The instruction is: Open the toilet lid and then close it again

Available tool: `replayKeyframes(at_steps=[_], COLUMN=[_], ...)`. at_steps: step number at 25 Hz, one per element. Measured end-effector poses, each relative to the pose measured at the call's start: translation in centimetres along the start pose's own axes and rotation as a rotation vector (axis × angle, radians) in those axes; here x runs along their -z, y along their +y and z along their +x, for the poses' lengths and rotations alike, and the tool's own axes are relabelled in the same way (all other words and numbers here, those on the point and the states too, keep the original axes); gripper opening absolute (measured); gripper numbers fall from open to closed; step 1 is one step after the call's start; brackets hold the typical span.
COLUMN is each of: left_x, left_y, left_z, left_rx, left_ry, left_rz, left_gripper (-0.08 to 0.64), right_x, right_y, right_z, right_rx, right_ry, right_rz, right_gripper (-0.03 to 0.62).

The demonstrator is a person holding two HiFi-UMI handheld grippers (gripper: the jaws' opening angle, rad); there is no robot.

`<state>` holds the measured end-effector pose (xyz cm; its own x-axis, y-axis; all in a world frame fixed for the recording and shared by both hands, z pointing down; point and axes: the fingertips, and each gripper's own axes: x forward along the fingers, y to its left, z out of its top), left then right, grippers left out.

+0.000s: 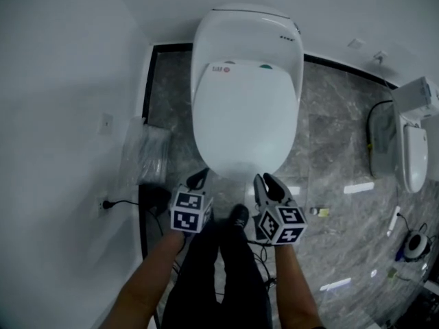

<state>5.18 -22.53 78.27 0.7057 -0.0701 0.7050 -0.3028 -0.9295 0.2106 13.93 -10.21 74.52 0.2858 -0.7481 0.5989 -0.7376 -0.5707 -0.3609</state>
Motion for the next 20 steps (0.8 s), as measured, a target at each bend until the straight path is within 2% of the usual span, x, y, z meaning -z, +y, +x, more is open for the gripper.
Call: replayKeyframes(at_steps=[4,6,8,12,14,16,19,20], left_x=[2.9,4.2,5.2,6.4,6.9,7.1,7.4,7.4], left_y=[0.6,0.7,0.9,0.4,0.1,0.2,0.8,0.9], left_z=[2.1,3.0,3.6,4.9,5.3,5.3,5.3,5.3], left_rx=[-0.005,0.005,0.010,0.053,0.079,0.088,0.084,0.086], left_ry=[0.033,0.050,0.056,0.056,0.052,0.043,0.041,0.043], left_rz=[-0.030,-0.058,-0.091,-0.172,-0.225,-0.266,-0.298,-0.299], left_gripper=[0.008,0.055,0.062,0.126,0.177,0.189,0.250,0.250], right_x=[3.0,4.2,5.0,6.4,7.1,7.5,7.9,7.9], right_y=[-2.1,-3.0,-3.9,-6.0,-6.5,-6.9,-7.3,-7.2], right_z=[1.1,1.4,1.8,2.3,2.6,3.0,3.6,3.8], right_rx=[0.034,0.056,0.082,0.142,0.141,0.131,0.116,0.105], right_ry=[0.030,0.039,0.040,0.041,0.049,0.051,0.051,0.052], right_rz=[0.020,0.041,0.068,0.129,0.165,0.214,0.280,0.299], right_gripper=[0.129,0.155,0.180,0.241,0.247,0.247,0.247,0.247])
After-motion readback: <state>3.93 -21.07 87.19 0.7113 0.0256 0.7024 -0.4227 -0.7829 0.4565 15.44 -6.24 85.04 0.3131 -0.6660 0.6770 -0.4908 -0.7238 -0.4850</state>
